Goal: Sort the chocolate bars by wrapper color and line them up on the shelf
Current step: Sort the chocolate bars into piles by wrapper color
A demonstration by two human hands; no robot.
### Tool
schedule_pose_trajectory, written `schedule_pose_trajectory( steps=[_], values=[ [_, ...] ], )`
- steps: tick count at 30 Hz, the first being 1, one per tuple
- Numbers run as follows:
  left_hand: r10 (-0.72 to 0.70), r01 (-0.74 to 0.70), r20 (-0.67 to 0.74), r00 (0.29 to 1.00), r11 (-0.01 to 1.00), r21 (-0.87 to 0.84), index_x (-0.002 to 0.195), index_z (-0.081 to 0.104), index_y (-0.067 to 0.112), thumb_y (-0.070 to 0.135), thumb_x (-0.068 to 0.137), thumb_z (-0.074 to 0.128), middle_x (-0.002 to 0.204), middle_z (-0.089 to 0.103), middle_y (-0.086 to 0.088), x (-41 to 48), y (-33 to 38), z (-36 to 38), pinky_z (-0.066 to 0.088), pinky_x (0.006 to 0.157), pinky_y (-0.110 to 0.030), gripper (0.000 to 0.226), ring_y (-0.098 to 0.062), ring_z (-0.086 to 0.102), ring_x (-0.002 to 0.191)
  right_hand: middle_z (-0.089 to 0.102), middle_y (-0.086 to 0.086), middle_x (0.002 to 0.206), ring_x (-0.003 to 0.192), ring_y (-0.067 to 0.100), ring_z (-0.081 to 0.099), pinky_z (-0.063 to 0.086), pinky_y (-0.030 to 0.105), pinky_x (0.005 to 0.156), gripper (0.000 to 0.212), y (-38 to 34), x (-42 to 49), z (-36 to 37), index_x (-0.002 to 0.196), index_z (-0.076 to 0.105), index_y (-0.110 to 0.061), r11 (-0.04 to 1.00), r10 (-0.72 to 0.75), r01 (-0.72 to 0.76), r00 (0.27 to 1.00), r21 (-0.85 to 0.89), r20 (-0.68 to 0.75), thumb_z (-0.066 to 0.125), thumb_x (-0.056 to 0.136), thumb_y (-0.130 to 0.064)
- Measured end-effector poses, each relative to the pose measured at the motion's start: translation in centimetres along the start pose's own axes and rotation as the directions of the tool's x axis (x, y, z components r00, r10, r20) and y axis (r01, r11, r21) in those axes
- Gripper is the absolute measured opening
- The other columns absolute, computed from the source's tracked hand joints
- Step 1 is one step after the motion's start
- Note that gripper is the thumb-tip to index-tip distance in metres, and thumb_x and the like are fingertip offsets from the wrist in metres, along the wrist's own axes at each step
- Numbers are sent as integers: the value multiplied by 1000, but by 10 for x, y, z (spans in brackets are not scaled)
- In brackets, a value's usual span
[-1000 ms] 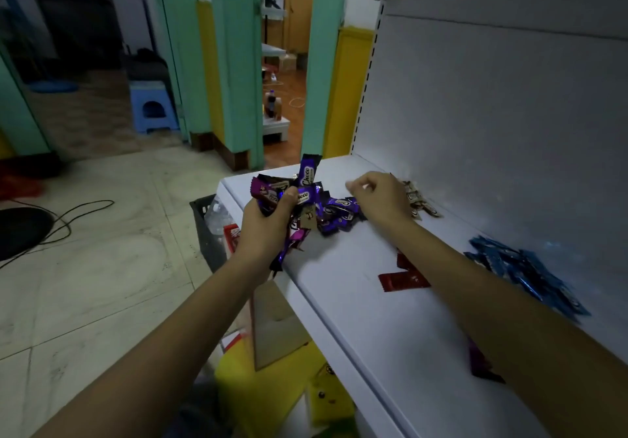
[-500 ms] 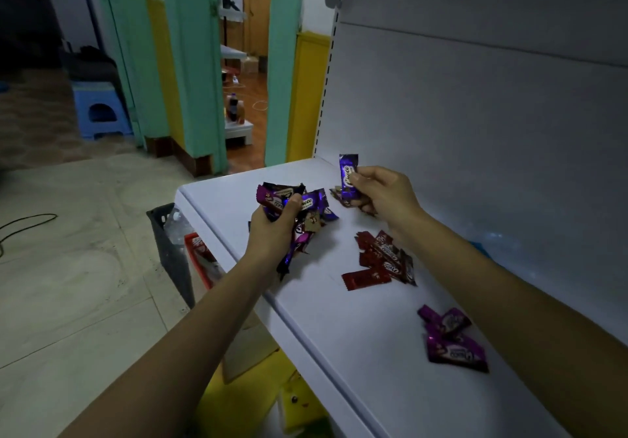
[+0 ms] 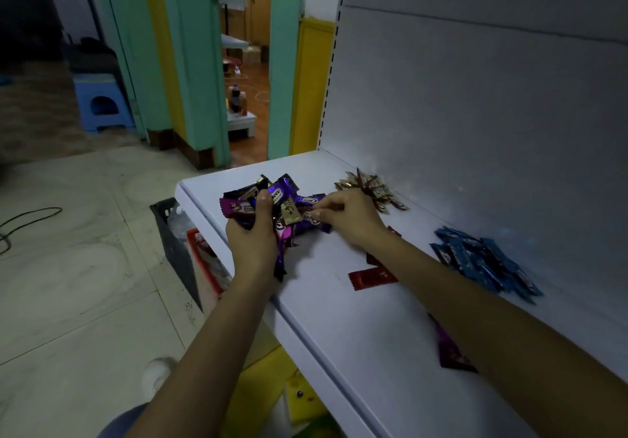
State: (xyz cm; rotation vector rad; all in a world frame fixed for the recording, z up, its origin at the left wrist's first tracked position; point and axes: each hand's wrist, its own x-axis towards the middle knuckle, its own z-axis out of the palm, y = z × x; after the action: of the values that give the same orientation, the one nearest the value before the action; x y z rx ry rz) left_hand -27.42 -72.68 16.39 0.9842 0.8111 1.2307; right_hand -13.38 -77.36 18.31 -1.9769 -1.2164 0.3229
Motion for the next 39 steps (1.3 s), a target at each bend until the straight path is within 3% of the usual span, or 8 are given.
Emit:
schedule_pose_trajectory(
  steps=[6,9,12,16,19,24,32,39],
  values=[
    [21,-22,22,1000,1000,10,81,56,33,35,95,57,74,66,17,0,0,2,51,74,-27,14,-1,63,76,50,-13,61,58,6,46,36,25,52,15,-3,20,18,75,65,-19,983,-58,39,993,-181,-103,77,78,-27],
    [30,-32,41,999,999,34,82,57,32,34,95,56,72,68,15,2,-1,2,52,75,-29,13,-4,66,79,53,-12,63,62,8,50,40,25,56,12,-3,27,20,76,66,-17,979,-56,33,992,-201,-115,74,81,-25],
    [57,-61,81,995,997,50,81,58,30,32,95,56,67,69,15,1,0,3,53,70,-26,15,3,66,70,62,-2,69,64,10,56,45,25,60,25,-13,22,12,80,69,-12,997,-25,37,987,72,-162,59,93,-31],
    [87,-109,174,981,987,117,80,60,31,30,97,54,65,68,16,-2,3,1,51,62,-15,18,6,64,65,67,1,78,61,4,60,46,13,55,21,-29,3,-6,92,70,-11,897,35,-53,998,438,49,63,90,-31],
    [73,-127,275,959,974,185,85,65,29,34,96,53,77,73,9,-3,5,1,56,75,-28,17,-8,69,78,66,1,74,56,-3,60,45,10,52,7,-32,-5,-14,89,68,-4,866,31,-48,999,498,42,71,83,-8],
    [70,-155,306,950,952,265,86,65,32,41,94,53,88,74,-2,-5,4,2,55,85,-45,17,-18,70,86,66,-4,65,54,1,61,44,14,47,6,-31,-7,-20,80,66,-14,867,64,-80,997,491,49,68,85,-11],
    [49,-148,317,947,944,295,89,65,29,43,94,51,88,74,-3,-4,3,5,55,83,-43,20,-19,70,85,65,1,70,53,2,61,47,16,48,6,-29,-6,-17,83,63,-12,835,121,-149,989,529,87,65,88,-10],
    [4,-101,299,954,945,310,94,67,21,42,96,48,88,73,-1,0,-1,6,51,72,-28,29,-16,68,83,67,9,84,57,10,67,53,19,50,4,-24,4,-25,94,58,-5,652,253,-225,965,724,72,58,92,-8]
  ],
)
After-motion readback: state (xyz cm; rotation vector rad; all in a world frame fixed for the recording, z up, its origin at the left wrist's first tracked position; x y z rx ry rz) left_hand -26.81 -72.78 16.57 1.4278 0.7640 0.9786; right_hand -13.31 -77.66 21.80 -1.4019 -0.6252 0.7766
